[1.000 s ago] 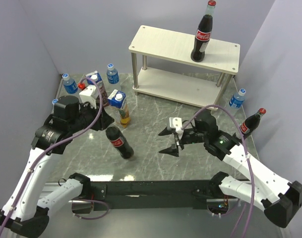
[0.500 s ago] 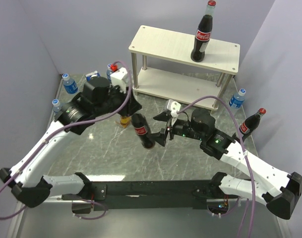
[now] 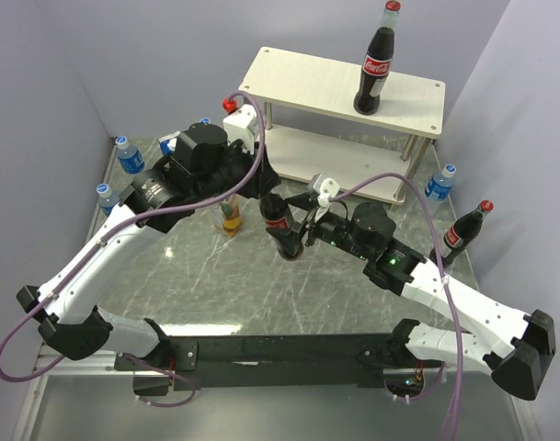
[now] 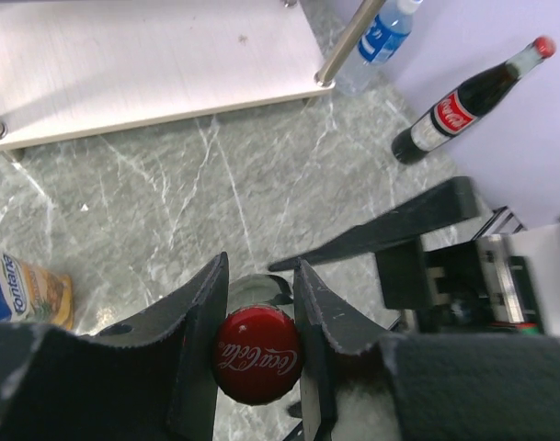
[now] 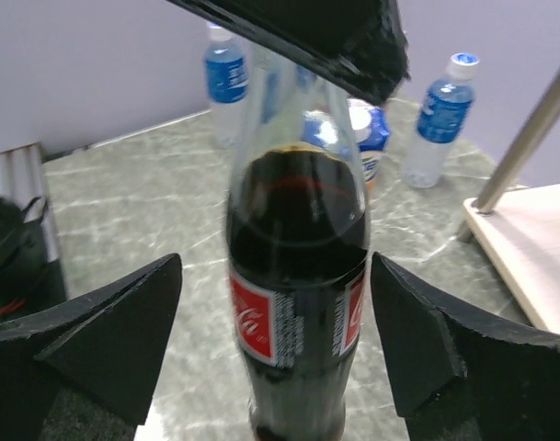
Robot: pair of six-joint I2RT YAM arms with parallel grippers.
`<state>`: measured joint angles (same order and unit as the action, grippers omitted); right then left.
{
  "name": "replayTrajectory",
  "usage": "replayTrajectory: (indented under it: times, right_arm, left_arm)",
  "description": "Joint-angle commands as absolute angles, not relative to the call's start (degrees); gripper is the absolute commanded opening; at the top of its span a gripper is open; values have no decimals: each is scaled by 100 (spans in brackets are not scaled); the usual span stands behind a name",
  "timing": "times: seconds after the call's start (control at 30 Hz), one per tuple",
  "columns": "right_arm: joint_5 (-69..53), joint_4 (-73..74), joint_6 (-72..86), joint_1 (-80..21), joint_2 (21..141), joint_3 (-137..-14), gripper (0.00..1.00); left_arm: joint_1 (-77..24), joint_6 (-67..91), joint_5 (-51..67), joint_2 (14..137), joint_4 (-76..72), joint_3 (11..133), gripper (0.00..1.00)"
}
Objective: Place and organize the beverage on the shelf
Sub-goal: Pick up the drink from the center of the board.
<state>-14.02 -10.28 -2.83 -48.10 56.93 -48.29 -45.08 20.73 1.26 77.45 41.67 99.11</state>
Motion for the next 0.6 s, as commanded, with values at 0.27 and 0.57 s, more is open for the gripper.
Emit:
replayTrajectory:
  times: [0.27, 0.57]
  right_arm:
    - [-976, -2039, -571, -4852, 6196, -4843, 93]
    - [-1002, -2171, -554, -4860, 6319, -4904, 72]
  left_arm:
    - [-4597, 2637, 343, 7655, 2918, 10934, 0]
    - [-4605, 2610, 255, 7620, 2953, 10969, 0]
